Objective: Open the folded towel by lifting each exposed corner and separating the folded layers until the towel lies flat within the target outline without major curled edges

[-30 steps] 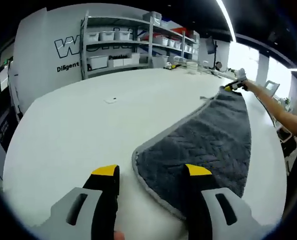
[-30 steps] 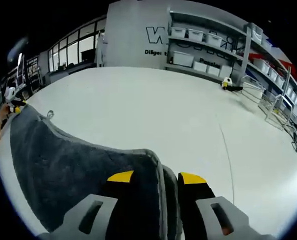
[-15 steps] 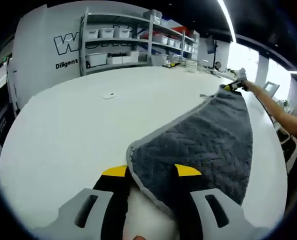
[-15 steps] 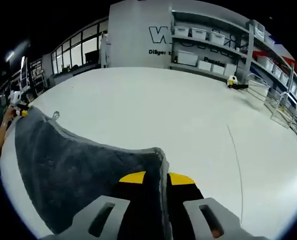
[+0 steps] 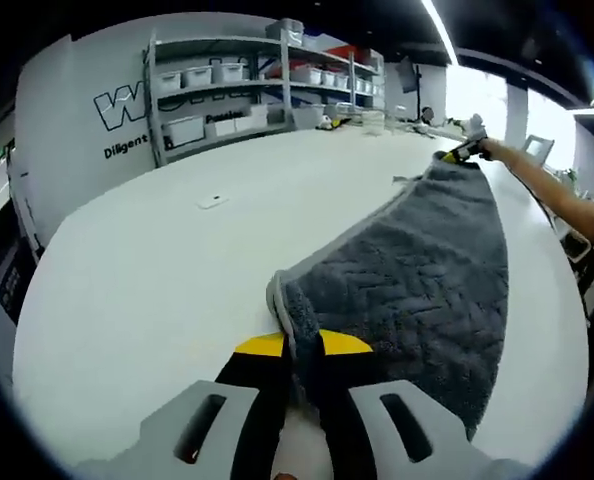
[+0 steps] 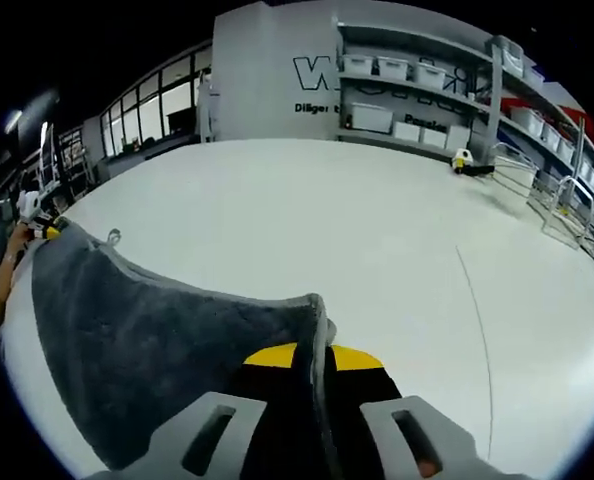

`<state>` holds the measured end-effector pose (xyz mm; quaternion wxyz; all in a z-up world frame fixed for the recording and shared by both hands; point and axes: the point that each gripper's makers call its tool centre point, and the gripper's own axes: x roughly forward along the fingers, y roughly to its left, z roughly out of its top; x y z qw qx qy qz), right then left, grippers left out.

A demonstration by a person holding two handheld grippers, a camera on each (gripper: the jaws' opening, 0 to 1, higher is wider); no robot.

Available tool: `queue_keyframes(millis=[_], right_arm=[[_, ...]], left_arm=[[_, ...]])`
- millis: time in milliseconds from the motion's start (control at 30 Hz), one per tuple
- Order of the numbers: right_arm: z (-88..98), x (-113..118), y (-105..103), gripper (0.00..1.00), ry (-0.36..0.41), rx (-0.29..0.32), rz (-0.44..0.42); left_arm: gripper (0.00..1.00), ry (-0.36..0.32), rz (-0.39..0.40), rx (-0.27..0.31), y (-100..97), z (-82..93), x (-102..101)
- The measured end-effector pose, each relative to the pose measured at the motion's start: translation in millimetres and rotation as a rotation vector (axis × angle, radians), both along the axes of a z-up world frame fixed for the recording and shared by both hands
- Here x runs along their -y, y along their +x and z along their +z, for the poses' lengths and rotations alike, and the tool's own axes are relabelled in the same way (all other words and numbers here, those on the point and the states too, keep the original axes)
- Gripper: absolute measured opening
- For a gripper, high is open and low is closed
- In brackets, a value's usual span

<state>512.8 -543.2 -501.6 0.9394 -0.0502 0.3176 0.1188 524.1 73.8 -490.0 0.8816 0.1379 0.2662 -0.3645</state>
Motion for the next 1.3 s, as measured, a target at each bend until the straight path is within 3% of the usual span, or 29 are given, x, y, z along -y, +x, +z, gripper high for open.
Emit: queue_keyframes(millis=[467, 733, 1000, 1200, 1300], right_arm=[[1.9, 12.5, 11.1, 0.06, -0.012, -0.011, -0.010], [2.3, 7.7, 6.9, 0.06, -0.042, -0.006, -0.004], [2.8, 2.4, 3.8, 0.06, -0.063, 0.001, 0.003], [6.5, 16.5, 21.2, 0.06, -0.078, 0.002, 0.014], [7.2, 12.9, 24.0, 0.06, -0.081, 0.007, 0.024]], left_arm=[[0.06, -0.001, 0.025, -0.031, 1.9, 0.9, -4.4], [0.06, 0.031, 0.033, -0.030, 3.5, 1.4, -10.7], [0.06, 0.017, 0.049, -0.053, 4.8, 0.9, -19.3], [0.06, 0.006, 0.058, -0.055, 10.1, 1.3, -28.2], [0.06, 0.014, 0.069, -0.048, 11.5, 1.5, -34.4]])
